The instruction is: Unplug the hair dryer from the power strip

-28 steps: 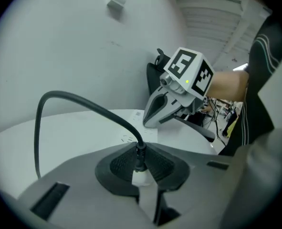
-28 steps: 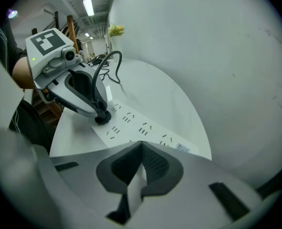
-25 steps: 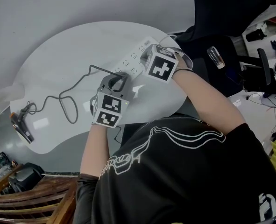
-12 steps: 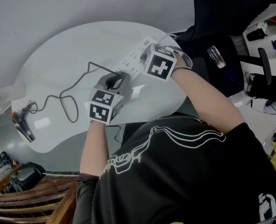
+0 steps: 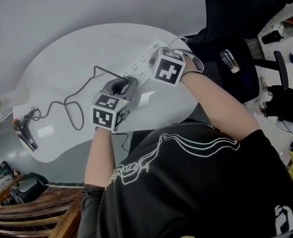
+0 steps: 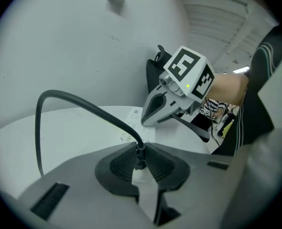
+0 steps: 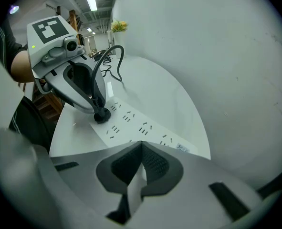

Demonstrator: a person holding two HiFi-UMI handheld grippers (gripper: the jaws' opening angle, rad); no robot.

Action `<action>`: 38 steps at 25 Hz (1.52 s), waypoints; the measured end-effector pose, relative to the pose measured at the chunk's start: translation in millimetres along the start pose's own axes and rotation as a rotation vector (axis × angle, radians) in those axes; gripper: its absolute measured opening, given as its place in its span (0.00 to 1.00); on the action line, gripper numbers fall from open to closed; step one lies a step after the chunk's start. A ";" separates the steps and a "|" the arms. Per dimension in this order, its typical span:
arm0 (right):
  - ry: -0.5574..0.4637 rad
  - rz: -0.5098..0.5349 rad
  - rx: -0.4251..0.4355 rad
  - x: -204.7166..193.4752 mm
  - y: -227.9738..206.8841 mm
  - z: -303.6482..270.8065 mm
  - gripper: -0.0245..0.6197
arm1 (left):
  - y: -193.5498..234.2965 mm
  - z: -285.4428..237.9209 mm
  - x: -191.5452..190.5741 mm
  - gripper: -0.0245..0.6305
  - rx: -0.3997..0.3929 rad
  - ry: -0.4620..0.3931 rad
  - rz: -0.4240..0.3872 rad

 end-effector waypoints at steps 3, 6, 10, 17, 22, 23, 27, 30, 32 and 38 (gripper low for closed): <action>0.001 0.006 -0.001 -0.2 0.4 0.3 0.03 | -7.8 -0.3 4.2 0.11 0.039 0.046 -0.125; 0.007 0.010 0.001 0.1 0.1 0.5 0.03 | -17.9 0.0 7.7 0.11 0.078 0.085 -0.293; 0.017 0.018 0.004 0.8 -0.3 0.0 0.03 | -16.9 4.7 8.2 0.10 0.068 0.066 -0.255; 0.001 0.006 -0.002 1.3 1.0 -0.2 0.03 | -5.3 8.0 5.0 0.09 0.027 0.032 -0.058; 0.005 0.012 -0.001 1.2 1.3 -0.1 0.03 | -4.0 8.6 5.3 0.09 0.027 0.024 -0.029; 0.007 0.013 0.000 1.2 1.2 -0.3 0.03 | -7.3 10.7 9.2 0.09 0.038 0.019 -0.082; 0.008 0.016 0.006 1.5 0.1 0.8 0.03 | -3.8 37.4 46.0 0.09 0.077 -0.086 -0.160; 0.007 0.000 0.010 0.3 0.3 0.8 0.03 | 7.3 51.3 58.5 0.10 0.060 -0.090 -0.117; 0.007 -0.003 0.009 0.9 0.7 0.4 0.03 | 10.3 59.8 58.5 0.10 0.038 -0.130 -0.059; 0.002 0.006 -0.037 1.3 4.5 2.2 0.03 | 1.8 79.4 60.1 0.10 0.004 -0.243 0.063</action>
Point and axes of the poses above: the fingertips, and each gripper's own axes: z backward along the fingers, y to its left, x out of its top, the point moved 9 cm from there along z, backward along the fingers, and after that the axes turned 8 degrees about -z, right-handed, at the moved point
